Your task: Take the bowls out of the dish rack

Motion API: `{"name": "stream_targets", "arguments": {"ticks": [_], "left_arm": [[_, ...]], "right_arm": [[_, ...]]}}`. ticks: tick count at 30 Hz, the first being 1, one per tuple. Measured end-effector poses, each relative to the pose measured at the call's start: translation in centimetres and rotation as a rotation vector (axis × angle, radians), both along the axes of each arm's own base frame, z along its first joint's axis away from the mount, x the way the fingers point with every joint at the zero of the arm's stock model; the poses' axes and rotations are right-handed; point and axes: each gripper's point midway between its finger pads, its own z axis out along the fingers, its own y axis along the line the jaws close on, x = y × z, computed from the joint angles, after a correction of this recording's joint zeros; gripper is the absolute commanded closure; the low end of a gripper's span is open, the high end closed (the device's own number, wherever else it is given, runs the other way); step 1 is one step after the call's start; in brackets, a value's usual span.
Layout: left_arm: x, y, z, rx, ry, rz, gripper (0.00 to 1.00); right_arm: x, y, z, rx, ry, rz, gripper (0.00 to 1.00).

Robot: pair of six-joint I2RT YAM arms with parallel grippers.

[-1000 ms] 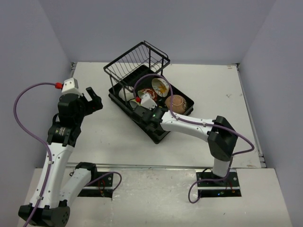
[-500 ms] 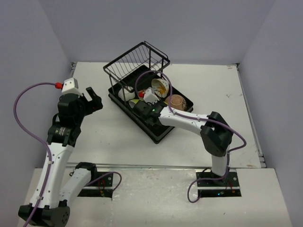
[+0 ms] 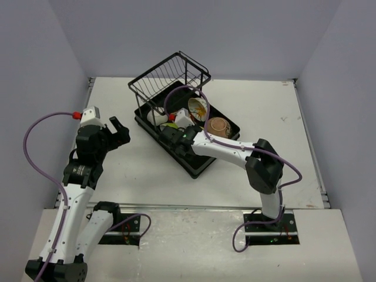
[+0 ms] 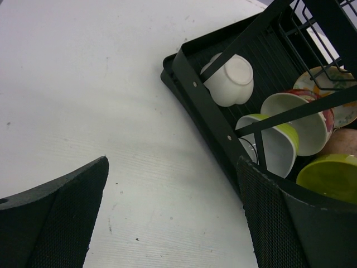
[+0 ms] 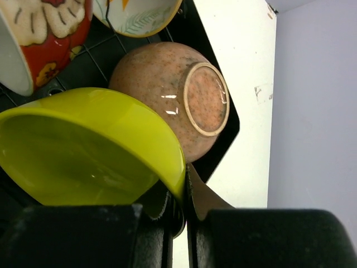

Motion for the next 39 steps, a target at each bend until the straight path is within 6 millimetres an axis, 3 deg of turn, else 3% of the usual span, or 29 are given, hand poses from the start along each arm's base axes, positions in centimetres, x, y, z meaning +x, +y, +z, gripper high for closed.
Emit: {"name": "stream_targets", "arguments": {"ticks": [7,12,16,20,23,26,29,33,39], "left_arm": [[0.6,0.0,-0.1,-0.005,0.005,0.010,0.04],[1.7,2.0,0.6,0.037,0.043,0.130,0.02],[2.0,4.2,2.4,0.079,0.033,0.255,0.01],[2.5,5.4,3.4,0.111,0.030,0.322,0.01],[3.2,5.8,3.3,0.127,0.049,0.346,0.02],[3.7,6.0,2.5,0.136,0.079,0.353,0.02],[4.1,5.8,1.8,0.133,0.102,0.348,0.02],[4.6,5.6,1.0,0.134,0.125,0.338,0.02],[5.2,5.4,0.0,0.145,0.160,0.320,0.03]], "right_arm": [[-1.0,-0.9,4.3,0.050,-0.051,-0.062,1.00],[-1.4,-4.0,8.4,0.137,-0.083,-0.118,1.00],[-0.1,-10.0,11.6,0.246,-0.123,-0.259,1.00],[1.0,-18.6,14.2,0.355,-0.195,-0.445,1.00],[1.4,-24.8,15.1,0.415,-0.234,-0.588,1.00],[2.3,-28.6,14.0,0.479,-0.224,-0.683,1.00],[3.4,-30.9,11.2,0.537,-0.160,-0.748,1.00],[4.8,-32.3,6.1,0.631,-0.044,-0.803,1.00],[5.1,-33.2,-0.3,0.771,0.091,-0.872,1.00]]}}
